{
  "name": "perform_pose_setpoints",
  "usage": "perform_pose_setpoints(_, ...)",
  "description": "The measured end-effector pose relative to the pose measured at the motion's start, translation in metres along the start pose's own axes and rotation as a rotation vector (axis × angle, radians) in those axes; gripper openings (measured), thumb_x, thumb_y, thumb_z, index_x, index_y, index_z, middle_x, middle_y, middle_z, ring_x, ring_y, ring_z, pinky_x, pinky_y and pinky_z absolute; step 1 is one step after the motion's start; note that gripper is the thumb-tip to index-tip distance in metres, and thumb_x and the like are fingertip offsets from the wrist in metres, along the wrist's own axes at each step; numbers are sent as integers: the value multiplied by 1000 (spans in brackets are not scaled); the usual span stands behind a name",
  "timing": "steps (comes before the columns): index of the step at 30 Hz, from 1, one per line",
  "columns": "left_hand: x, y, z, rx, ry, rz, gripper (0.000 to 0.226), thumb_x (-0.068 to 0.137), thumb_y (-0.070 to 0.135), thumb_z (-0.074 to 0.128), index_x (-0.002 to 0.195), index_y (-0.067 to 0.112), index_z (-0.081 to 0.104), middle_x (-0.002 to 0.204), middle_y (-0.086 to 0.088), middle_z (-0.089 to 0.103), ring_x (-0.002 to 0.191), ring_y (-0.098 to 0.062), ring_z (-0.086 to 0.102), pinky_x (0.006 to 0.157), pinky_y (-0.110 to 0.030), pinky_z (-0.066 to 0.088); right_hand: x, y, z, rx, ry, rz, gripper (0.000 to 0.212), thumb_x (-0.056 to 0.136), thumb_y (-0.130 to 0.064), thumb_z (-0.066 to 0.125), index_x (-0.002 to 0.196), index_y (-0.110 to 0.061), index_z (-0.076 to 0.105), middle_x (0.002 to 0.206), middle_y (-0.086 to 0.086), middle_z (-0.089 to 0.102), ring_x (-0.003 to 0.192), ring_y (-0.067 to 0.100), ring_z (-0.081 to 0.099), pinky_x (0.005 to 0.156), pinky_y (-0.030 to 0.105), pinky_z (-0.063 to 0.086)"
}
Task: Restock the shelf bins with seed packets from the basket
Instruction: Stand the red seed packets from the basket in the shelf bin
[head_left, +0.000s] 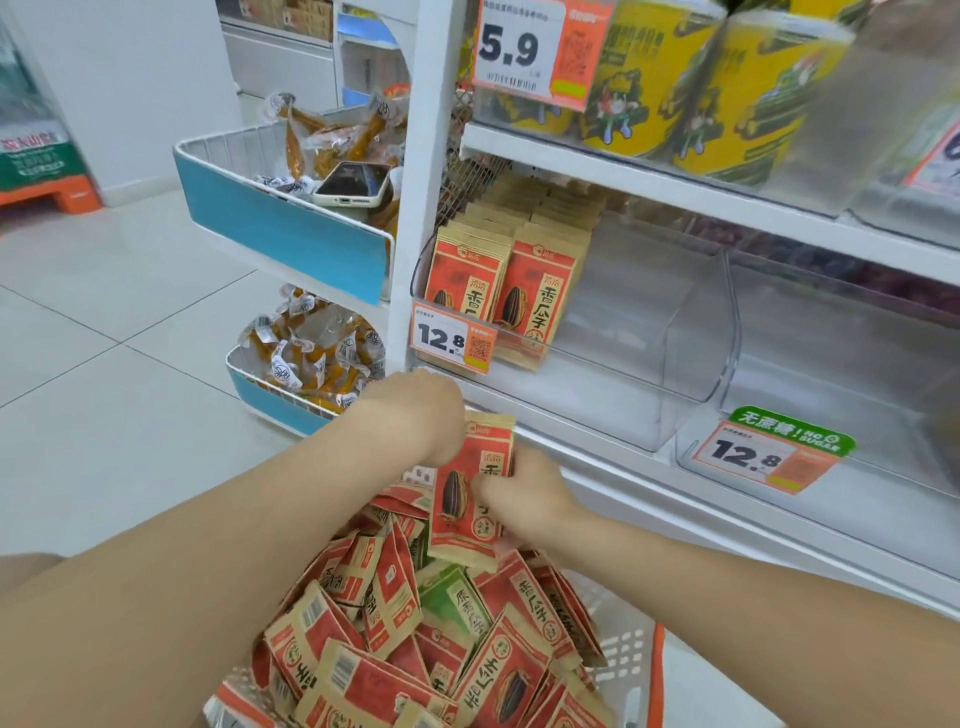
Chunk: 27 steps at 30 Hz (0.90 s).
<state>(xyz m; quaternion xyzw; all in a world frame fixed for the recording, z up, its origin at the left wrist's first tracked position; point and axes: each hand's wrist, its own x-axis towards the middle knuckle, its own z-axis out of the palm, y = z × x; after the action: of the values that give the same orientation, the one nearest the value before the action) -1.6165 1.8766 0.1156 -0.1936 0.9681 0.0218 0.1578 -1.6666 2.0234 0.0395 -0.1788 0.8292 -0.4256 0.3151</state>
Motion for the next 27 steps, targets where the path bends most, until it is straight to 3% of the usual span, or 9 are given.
perform_pose_setpoints(2, -3, 3, -5, -76, 125, -18, 47, 112, 41, 26, 118, 12, 62, 118, -17, 61, 107, -40, 62, 89, -48, 55, -7, -13, -9, 25, 138, -145, 11, 77, -22, 60, 84, -18, 67, 78, 6, 76, 67, 26, 75, 61, 56, 63)
perform_pose_setpoints(5, -8, 11, -10, -389, 365, -30, 84, 102, 73, 4, 80, 15, 61, 89, -10, 64, 91, -36, 66, 84, -47, 56, -11, -31, -24, 143, 305, -319, 12, 80, -27, 59, 89, -23, 64, 78, 3, 73, 70, 29, 73, 63, 57, 61)
perform_pose_setpoints(9, -11, 26, -23, -726, 619, 94, 84, 105, 71, 11, 60, 17, 57, 61, -1, 61, 66, -25, 63, 71, -43, 55, -10, -52, -47, 277, 426, -451, 16, 89, -35, 62, 103, -27, 62, 90, -1, 75, 81, 22, 73, 73, 51, 62)
perform_pose_setpoints(12, -6, 27, -27, -897, 793, 107, 85, 107, 70, 14, 57, 16, 57, 56, 1, 62, 62, -24, 64, 69, -48, 56, -9, -69, -65, 314, 324, -540, 25, 91, -34, 58, 113, -24, 57, 96, -2, 75, 81, 16, 72, 70, 42, 58)
perform_pose_setpoints(14, -2, 26, -31, -962, 824, 88, 85, 108, 68, 18, 59, 15, 62, 58, 1, 66, 61, -19, 67, 69, -47, 57, -8, -78, -75, 273, 245, -578, 30, 93, -42, 58, 119, -28, 55, 104, -2, 76, 90, 17, 75, 79, 47, 60)
perform_pose_setpoints(18, 6, 20, -44, -954, 858, 48, 81, 109, 65, 19, 57, 17, 57, 59, 0, 64, 63, -27, 63, 69, -48, 55, -10, -93, -92, 54, 280, -748, 26, 103, -42, 59, 124, -29, 50, 106, -5, 77, 94, 15, 74, 84, 45, 59)
perform_pose_setpoints(21, 13, 19, -51, -861, 905, 57, 71, 110, 61, 14, 69, 21, 55, 68, 0, 63, 72, -31, 61, 70, -47, 50, -7, -98, -99, -191, 489, -938, 24, 109, -34, 54, 131, -28, 46, 115, -11, 70, 98, 19, 66, 85, 41, 52)
perform_pose_setpoints(24, 24, 17, -49, -704, 932, 63, 42, 112, 45, 25, 89, 22, 53, 86, 1, 59, 85, -29, 58, 70, -41, 41, 9, -98, -105, -239, 657, -951, 26, 108, -29, 54, 133, -27, 46, 116, -12, 67, 100, 27, 59, 86, 43, 47)
perform_pose_setpoints(27, 27, 11, -44, -391, 857, 64, 19, 102, 30, 48, 111, 15, 54, 114, -9, 54, 102, -33, 54, 83, -48, 47, 34, -92, -112, -370, 690, -857, 22, 106, -29, 57, 124, -24, 47, 99, -2, 71, 85, 33, 61, 73, 47, 51)
